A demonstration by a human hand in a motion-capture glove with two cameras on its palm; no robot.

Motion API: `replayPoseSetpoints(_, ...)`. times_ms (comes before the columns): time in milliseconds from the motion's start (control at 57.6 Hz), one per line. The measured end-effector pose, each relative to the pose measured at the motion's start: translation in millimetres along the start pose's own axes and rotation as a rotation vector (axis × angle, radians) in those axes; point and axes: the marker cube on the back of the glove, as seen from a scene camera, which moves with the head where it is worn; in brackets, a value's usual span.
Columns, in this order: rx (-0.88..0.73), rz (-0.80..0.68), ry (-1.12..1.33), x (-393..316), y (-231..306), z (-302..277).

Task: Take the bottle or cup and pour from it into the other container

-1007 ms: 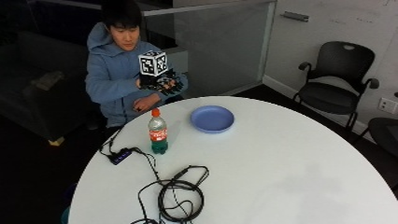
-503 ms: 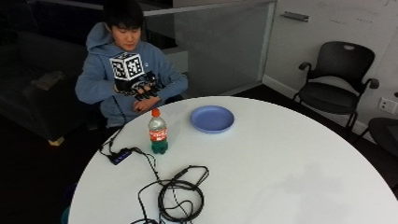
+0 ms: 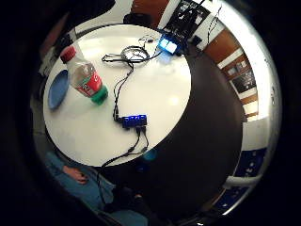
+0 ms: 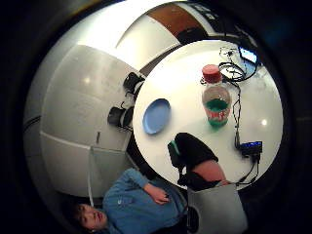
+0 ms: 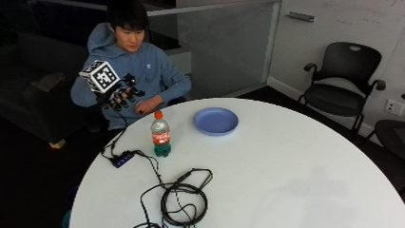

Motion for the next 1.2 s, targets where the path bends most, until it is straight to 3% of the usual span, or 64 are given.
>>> replayPoseSetpoints(191, 0.066, 0.039, -0.163, 28, -5, 2)
replayPoseSetpoints(260, 0.250, 0.165, -0.220, 37, -26, 3)
replayPoseSetpoints(347, 0.071, 0.069, -0.276, 49, -7, 6)
replayPoseSetpoints(1198, 0.072, 0.095, -0.530, 74, -36, 62)
